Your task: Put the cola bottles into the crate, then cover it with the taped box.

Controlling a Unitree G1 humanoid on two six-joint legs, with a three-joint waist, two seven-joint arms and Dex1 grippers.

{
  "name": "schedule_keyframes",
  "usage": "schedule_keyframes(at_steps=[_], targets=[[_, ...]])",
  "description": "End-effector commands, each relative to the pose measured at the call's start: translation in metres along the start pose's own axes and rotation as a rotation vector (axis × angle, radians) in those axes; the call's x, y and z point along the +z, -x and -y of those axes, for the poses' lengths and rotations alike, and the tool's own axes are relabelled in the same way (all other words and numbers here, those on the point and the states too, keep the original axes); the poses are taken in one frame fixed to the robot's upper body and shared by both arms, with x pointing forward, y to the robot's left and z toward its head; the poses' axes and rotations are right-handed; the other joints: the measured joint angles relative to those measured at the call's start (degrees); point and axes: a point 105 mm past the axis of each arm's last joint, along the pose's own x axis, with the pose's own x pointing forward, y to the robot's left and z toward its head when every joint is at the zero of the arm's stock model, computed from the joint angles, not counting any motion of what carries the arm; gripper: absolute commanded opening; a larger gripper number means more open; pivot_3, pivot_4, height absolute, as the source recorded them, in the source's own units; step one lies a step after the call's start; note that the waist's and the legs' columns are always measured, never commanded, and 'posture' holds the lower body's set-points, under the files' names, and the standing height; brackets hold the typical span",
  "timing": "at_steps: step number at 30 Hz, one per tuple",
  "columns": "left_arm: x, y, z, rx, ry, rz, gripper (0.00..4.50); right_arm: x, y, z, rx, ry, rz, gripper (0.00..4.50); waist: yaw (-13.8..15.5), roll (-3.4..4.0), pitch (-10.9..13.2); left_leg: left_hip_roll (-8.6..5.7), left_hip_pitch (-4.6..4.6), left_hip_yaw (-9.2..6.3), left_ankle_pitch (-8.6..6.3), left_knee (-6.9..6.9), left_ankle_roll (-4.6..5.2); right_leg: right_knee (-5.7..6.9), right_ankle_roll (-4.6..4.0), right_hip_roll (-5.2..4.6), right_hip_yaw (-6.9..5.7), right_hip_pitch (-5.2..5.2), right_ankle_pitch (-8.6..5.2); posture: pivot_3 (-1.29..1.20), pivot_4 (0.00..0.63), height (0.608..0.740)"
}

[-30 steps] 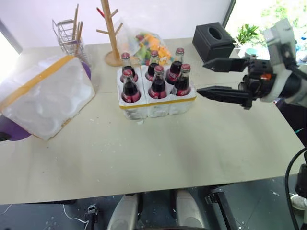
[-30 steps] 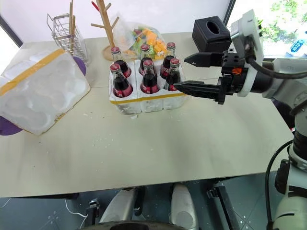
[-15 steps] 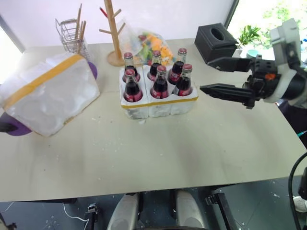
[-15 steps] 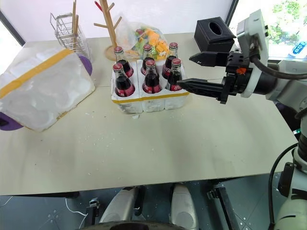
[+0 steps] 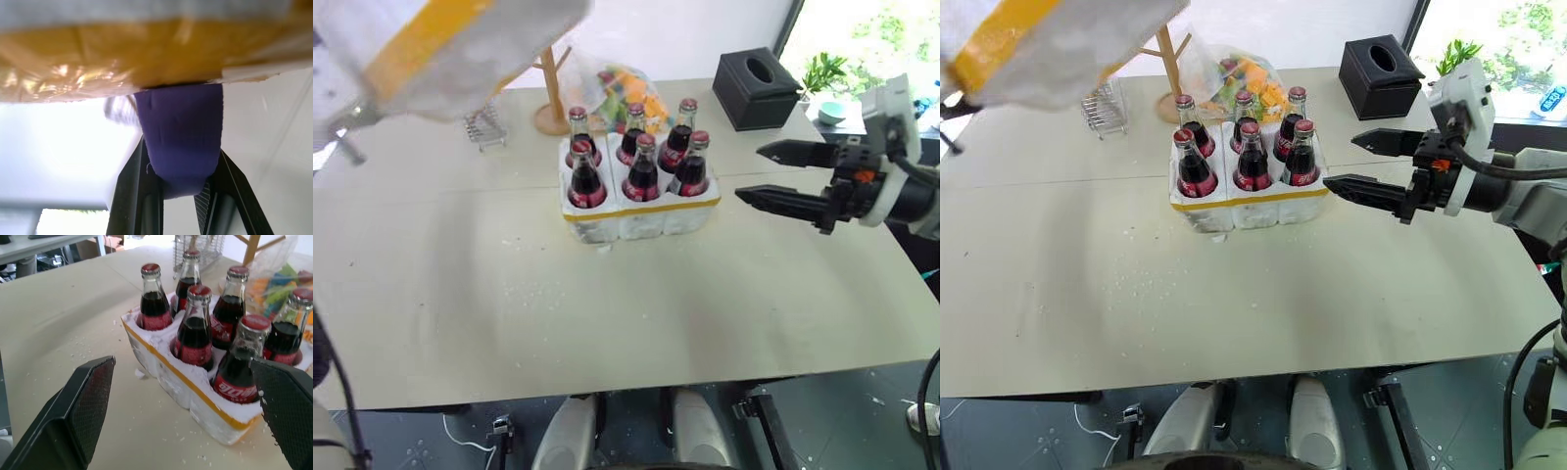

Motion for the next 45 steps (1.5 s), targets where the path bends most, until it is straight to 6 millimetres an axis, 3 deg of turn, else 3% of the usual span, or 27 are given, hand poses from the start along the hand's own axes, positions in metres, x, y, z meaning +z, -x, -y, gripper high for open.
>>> schedule_keyframes(at_steps=[1,4,7,11,16,19,25,29,32,36,43,45], targets=[[0.048,-0.009,-0.003,0.075,-0.139,0.057,0.3,0.012,0.002,-0.004,-0.017,0.037,0.052,4.5,-0.17,-0.01,0.0,-0.01,0.01,0.03,0.0,0.02,0.01,-0.03,0.05,0.0,0.05,0.02,0.03,0.0,0.15,0.739],[0.064,-0.018,0.011,0.07,-0.291,0.029,0.3,0.009,0.001,-0.004,-0.034,0.028,0.055,4.5,-1.07,0.0,0.0,0.01,0.16,0.22,-0.07,-0.03,0.13,0.01,0.05,0.07,0.31,-0.01,0.03,0.0,0.15,0.739],[0.062,-0.026,0.022,0.075,-0.51,-0.052,0.3,0.009,0.002,-0.005,-0.052,0.019,0.068,4.5,-1.07,0.01,0.0,0.06,0.37,0.42,-0.11,-0.18,0.2,0.05,0.05,0.14,0.5,0.0,0.03,0.0,0.15,0.739],[0.06,-0.035,0.037,0.074,-0.621,-0.075,0.3,0.011,0.003,-0.005,-0.076,0.003,0.088,4.5,-0.42,0.01,0.0,0.06,0.39,0.46,-0.11,-0.11,0.21,0.03,0.06,0.14,0.54,0.06,0.03,0.0,0.15,0.739],[0.064,-0.042,0.067,0.035,-0.674,-0.047,0.3,0.011,0.004,-0.003,-0.098,-0.005,0.092,4.5,-0.09,0.0,-0.01,0.02,0.4,0.44,-0.12,-0.03,0.23,-0.05,0.12,0.1,0.54,0.18,0.07,0.0,0.15,0.739],[0.07,-0.047,0.087,0.011,-0.605,-0.013,0.3,0.01,0.004,-0.003,-0.101,-0.011,0.096,4.5,-0.02,0.01,-0.03,0.02,0.45,0.43,-0.13,-0.01,0.23,-0.12,0.14,0.1,0.54,0.28,0.08,0.0,0.15,0.739],[0.073,-0.048,0.089,0.011,-0.608,-0.022,0.3,0.008,0.004,0.0,-0.115,-0.018,0.093,4.5,-0.18,-0.01,-0.02,0.03,0.49,0.43,-0.15,-0.02,0.27,-0.16,0.14,0.1,0.53,0.32,0.08,0.0,0.15,0.739],[0.066,-0.043,0.094,-0.019,-0.662,-0.048,0.3,0.008,0.004,0.002,-0.119,-0.024,0.1,4.5,-0.21,-0.01,-0.02,0.03,0.5,0.43,-0.17,-0.03,0.3,-0.17,0.14,0.1,0.53,0.32,0.08,0.0,0.15,0.739],[0.059,-0.04,0.11,-0.072,-0.646,-0.054,1.75,0.007,0.004,0.002,-0.121,-0.029,0.101,4.5,-0.32,0.0,-0.03,0.03,0.52,0.45,-0.19,-0.06,0.33,-0.21,0.14,0.09,0.55,0.33,0.08,0.0,0.15,0.739],[0.058,-0.035,0.114,-0.096,-0.621,-0.039,3.8,0.001,0.005,0.003,-0.117,-0.03,0.08,4.5,-0.22,-0.01,-0.02,0.04,0.52,0.44,-0.19,-0.06,0.33,-0.22,0.14,0.1,0.54,0.34,0.08,0.0,0.15,0.739],[0.051,-0.009,0.108,-0.128,-0.406,0.018,3.8,-0.015,0.013,0.009,-0.146,-0.041,0.024,4.5,-0.41,0.0,-0.03,0.05,0.52,0.45,-0.21,-0.08,0.35,-0.44,0.16,0.09,0.54,0.4,0.09,0.0,0.15,0.739],[0.043,0.003,0.102,-0.127,-0.249,0.015,3.8,-0.022,0.018,0.01,-0.153,-0.045,0.002,4.5,-0.42,0.01,-0.02,0.07,0.52,0.45,-0.21,-0.1,0.36,-0.46,0.16,0.1,0.54,0.39,0.09,0.0,0.15,0.739]])
